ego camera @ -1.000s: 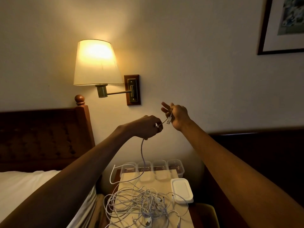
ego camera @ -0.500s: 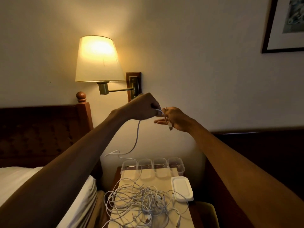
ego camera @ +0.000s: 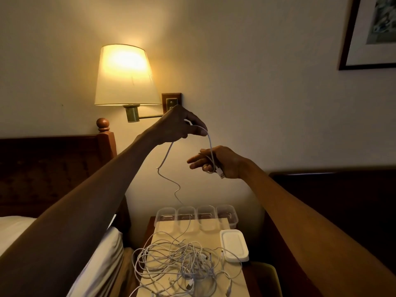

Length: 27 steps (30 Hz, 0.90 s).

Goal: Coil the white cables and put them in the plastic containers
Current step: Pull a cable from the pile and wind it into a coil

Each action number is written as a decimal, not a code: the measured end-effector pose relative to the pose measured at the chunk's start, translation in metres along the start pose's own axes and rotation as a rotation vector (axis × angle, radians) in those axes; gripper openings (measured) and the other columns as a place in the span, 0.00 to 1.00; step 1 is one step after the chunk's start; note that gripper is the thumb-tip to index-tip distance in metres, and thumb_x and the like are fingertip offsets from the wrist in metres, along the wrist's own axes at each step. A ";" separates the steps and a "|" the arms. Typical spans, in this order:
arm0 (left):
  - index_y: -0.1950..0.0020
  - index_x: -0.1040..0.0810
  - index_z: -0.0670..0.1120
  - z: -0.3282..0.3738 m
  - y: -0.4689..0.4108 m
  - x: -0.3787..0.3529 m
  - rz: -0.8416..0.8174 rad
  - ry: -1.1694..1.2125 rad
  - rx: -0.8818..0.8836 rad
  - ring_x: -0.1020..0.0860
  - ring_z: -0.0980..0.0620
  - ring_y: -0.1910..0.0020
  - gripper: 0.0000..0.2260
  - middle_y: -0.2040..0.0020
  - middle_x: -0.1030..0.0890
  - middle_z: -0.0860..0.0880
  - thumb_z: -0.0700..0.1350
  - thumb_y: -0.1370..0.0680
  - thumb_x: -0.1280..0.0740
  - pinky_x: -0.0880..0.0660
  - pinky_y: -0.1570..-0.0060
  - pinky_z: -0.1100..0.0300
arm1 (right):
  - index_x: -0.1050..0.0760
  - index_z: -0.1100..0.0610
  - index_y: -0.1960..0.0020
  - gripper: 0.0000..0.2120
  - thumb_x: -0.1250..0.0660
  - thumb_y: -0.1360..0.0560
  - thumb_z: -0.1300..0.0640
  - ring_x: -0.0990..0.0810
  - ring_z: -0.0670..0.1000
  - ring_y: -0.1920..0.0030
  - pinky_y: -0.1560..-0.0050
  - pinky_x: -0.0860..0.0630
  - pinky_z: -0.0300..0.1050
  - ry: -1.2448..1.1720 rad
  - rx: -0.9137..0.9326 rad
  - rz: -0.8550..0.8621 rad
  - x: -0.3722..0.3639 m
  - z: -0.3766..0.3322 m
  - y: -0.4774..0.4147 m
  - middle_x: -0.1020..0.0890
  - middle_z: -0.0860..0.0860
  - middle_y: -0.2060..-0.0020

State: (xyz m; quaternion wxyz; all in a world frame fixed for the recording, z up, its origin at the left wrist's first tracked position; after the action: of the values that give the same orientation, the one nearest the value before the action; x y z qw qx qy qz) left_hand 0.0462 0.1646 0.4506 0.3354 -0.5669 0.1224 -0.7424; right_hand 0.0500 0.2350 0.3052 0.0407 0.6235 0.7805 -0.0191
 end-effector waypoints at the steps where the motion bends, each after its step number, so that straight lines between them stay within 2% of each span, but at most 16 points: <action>1: 0.49 0.15 0.43 -0.001 0.000 0.001 0.026 0.006 0.001 0.19 0.60 0.62 0.09 0.55 0.16 0.55 0.46 0.26 0.26 0.25 0.69 0.68 | 0.28 0.70 0.36 0.21 0.49 0.16 0.55 0.21 0.47 0.71 0.69 0.24 0.31 -0.033 0.008 -0.010 -0.001 0.000 0.000 0.16 0.58 0.53; 4: 0.49 0.15 0.43 -0.007 0.001 0.007 0.134 -0.012 -0.011 0.19 0.63 0.61 0.08 0.55 0.16 0.52 0.45 0.26 0.26 0.27 0.66 0.71 | 0.30 0.71 0.35 0.21 0.50 0.17 0.56 0.21 0.47 0.73 0.71 0.25 0.30 -0.150 0.033 -0.027 -0.005 -0.006 0.005 0.16 0.58 0.53; 6: 0.49 0.14 0.43 -0.015 0.003 0.011 0.208 -0.006 0.014 0.19 0.62 0.58 0.08 0.54 0.15 0.51 0.45 0.26 0.26 0.26 0.60 0.70 | 0.33 0.71 0.33 0.23 0.53 0.17 0.56 0.23 0.47 0.76 0.75 0.27 0.30 -0.228 0.054 -0.044 -0.009 -0.012 0.009 0.15 0.58 0.57; 8: 0.49 0.14 0.44 -0.027 0.004 0.012 0.248 0.010 0.065 0.20 0.63 0.57 0.08 0.54 0.15 0.52 0.45 0.25 0.26 0.26 0.59 0.68 | 0.32 0.70 0.34 0.22 0.55 0.17 0.57 0.27 0.47 0.79 0.78 0.31 0.29 -0.294 0.069 -0.045 -0.011 -0.017 0.012 0.16 0.58 0.59; 10: 0.49 0.14 0.43 -0.032 0.007 0.009 0.251 0.010 0.082 0.20 0.66 0.59 0.07 0.54 0.15 0.51 0.43 0.25 0.27 0.27 0.63 0.73 | 0.30 0.69 0.39 0.21 0.55 0.18 0.57 0.30 0.46 0.80 0.79 0.34 0.29 -0.334 0.088 -0.022 -0.008 -0.019 0.012 0.16 0.59 0.61; 13: 0.48 0.15 0.42 -0.040 0.013 0.001 0.219 0.017 0.094 0.22 0.68 0.66 0.07 0.59 0.17 0.52 0.41 0.24 0.28 0.30 0.69 0.76 | 0.27 0.69 0.37 0.24 0.54 0.17 0.55 0.34 0.45 0.82 0.78 0.36 0.30 -0.376 0.088 -0.021 -0.004 -0.018 0.011 0.21 0.55 0.69; 15: 0.48 0.15 0.43 -0.048 0.019 -0.003 0.201 -0.004 0.122 0.21 0.65 0.67 0.06 0.60 0.17 0.53 0.42 0.23 0.29 0.29 0.68 0.75 | 0.26 0.68 0.36 0.25 0.54 0.16 0.52 0.35 0.46 0.82 0.79 0.36 0.30 -0.394 0.068 -0.065 -0.007 -0.017 0.012 0.24 0.53 0.72; 17: 0.48 0.15 0.44 -0.060 0.022 -0.008 0.179 -0.045 0.134 0.20 0.58 0.64 0.07 0.59 0.15 0.48 0.43 0.23 0.29 0.25 0.65 0.69 | 0.28 0.67 0.34 0.25 0.53 0.16 0.50 0.36 0.46 0.83 0.81 0.36 0.30 -0.397 0.042 -0.104 -0.013 -0.015 0.012 0.25 0.52 0.73; 19: 0.46 0.16 0.42 -0.071 0.026 -0.015 0.122 -0.067 0.188 0.23 0.56 0.68 0.07 0.61 0.17 0.46 0.40 0.22 0.31 0.28 0.69 0.70 | 0.31 0.66 0.33 0.23 0.52 0.16 0.51 0.36 0.45 0.83 0.82 0.36 0.31 -0.411 0.046 -0.101 -0.016 -0.017 0.012 0.25 0.52 0.73; 21: 0.45 0.16 0.40 -0.082 0.032 -0.021 0.079 -0.041 0.293 0.27 0.56 0.71 0.08 0.65 0.21 0.48 0.38 0.21 0.34 0.32 0.73 0.71 | 0.30 0.65 0.36 0.19 0.50 0.16 0.52 0.36 0.45 0.82 0.81 0.36 0.32 -0.431 0.083 -0.053 -0.010 -0.023 0.011 0.25 0.52 0.72; 23: 0.46 0.16 0.41 -0.087 0.038 -0.030 0.039 0.038 0.367 0.30 0.56 0.72 0.08 0.66 0.23 0.47 0.38 0.20 0.35 0.34 0.75 0.69 | 0.28 0.66 0.36 0.20 0.49 0.16 0.53 0.35 0.44 0.80 0.79 0.36 0.31 -0.432 0.143 0.017 0.001 -0.031 0.008 0.24 0.51 0.69; 25: 0.47 0.16 0.45 -0.086 0.043 -0.043 -0.021 0.104 0.402 0.30 0.54 0.73 0.09 0.65 0.23 0.46 0.40 0.19 0.36 0.34 0.76 0.66 | 0.27 0.66 0.35 0.21 0.48 0.16 0.52 0.34 0.44 0.76 0.75 0.36 0.31 -0.383 0.211 0.103 0.012 -0.038 0.008 0.19 0.54 0.60; 27: 0.46 0.17 0.47 -0.083 0.046 -0.053 -0.058 0.118 0.409 0.30 0.54 0.73 0.09 0.66 0.23 0.47 0.41 0.18 0.37 0.32 0.74 0.63 | 0.25 0.66 0.37 0.22 0.48 0.16 0.50 0.29 0.44 0.72 0.70 0.30 0.31 -0.329 0.264 0.159 0.017 -0.045 0.010 0.17 0.57 0.47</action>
State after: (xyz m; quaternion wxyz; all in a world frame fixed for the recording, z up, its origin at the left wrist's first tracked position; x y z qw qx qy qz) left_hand -0.0074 0.1475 0.3575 0.4142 -0.4457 -0.0278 -0.7931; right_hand 0.0548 0.2573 0.3485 0.0868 0.6714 0.7027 -0.2189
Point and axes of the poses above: each hand's wrist, its own y-axis away from the middle knuckle, its own x-axis out of the back of the hand, z = x × y, the point moved 10 cm from there along -y, towards the middle knuckle
